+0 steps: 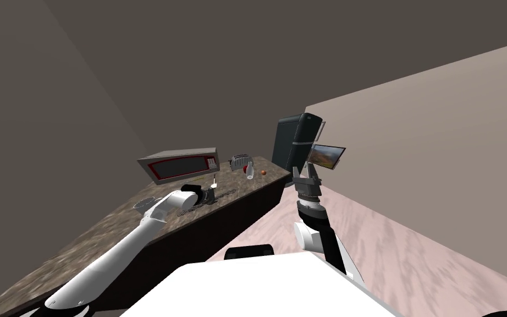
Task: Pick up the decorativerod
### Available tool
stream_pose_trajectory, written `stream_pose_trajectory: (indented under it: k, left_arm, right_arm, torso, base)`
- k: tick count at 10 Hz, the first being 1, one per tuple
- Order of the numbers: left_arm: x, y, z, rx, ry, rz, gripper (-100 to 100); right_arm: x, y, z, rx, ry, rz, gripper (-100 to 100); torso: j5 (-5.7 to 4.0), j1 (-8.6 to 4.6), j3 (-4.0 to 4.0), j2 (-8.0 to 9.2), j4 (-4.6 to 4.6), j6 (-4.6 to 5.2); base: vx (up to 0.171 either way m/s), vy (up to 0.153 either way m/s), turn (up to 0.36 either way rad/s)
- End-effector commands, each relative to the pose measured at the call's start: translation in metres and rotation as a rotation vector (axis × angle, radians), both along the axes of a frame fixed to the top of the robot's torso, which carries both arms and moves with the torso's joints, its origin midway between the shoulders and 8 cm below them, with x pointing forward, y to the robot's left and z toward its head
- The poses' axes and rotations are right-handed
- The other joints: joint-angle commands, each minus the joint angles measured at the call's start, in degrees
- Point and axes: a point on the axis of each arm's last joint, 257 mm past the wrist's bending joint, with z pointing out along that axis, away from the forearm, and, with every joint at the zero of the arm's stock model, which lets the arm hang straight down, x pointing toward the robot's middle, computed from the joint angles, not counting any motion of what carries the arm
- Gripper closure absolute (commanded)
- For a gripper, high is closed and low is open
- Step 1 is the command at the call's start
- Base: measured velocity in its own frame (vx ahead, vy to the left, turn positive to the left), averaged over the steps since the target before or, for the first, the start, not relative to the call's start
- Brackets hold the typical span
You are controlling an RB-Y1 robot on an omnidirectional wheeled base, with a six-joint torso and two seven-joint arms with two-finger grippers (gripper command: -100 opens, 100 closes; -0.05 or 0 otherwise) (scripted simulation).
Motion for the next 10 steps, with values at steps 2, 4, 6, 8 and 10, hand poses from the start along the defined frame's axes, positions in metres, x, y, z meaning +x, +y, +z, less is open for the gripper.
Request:
stream_pose_trajectory:
  k: [2, 4, 6, 8, 10]
  left_arm:
    - [-0.011, 0.011, -0.007, 0.003, 0.075, 0.028, -100]
    - [-0.021, 0.022, -0.013, 0.007, 0.138, 0.051, -100]
    - [-0.031, 0.031, -0.017, 0.012, 0.195, 0.075, -100]
    - [-0.042, 0.041, -0.022, 0.018, 0.255, 0.097, -100]
    - [-0.053, 0.05, -0.025, 0.026, 0.311, 0.119, -100]
  right_arm:
    - [0.0, 0.0, 0.0, 0.0, 0.0, 0.0, 0]
    - [0.0, 0.0, 0.0, 0.0, 0.0, 0.0, 0]
    - [0.0, 0.0, 0.0, 0.0, 0.0, 0.0, 0]
    - [0.0, 0.0, 0.0, 0.0, 0.0, 0.0, 0]
    - [0.0, 0.0, 0.0, 0.0, 0.0, 0.0, 0]
  torso:
    - [0.0, 0.01, 0.03, 0.05, 0.01, -0.01]
    - [0.0, 0.0, -0.01, -0.01, 0.0, 0.0]
    - [0.0, -0.01, -0.02, -0.03, -0.01, 0.0]
    - [0.0, 0.0, -0.01, -0.01, -0.01, -0.01]
    - [-0.01, -0.02, -0.01, -0.01, -0.01, 0.0]
  base:
    - [0.032, -0.016, -0.014]
    - [0.05, -0.017, -0.019]
    - [0.047, -0.016, -0.014]
    - [0.047, -0.022, -0.015]
    - [0.046, -0.018, -0.012]
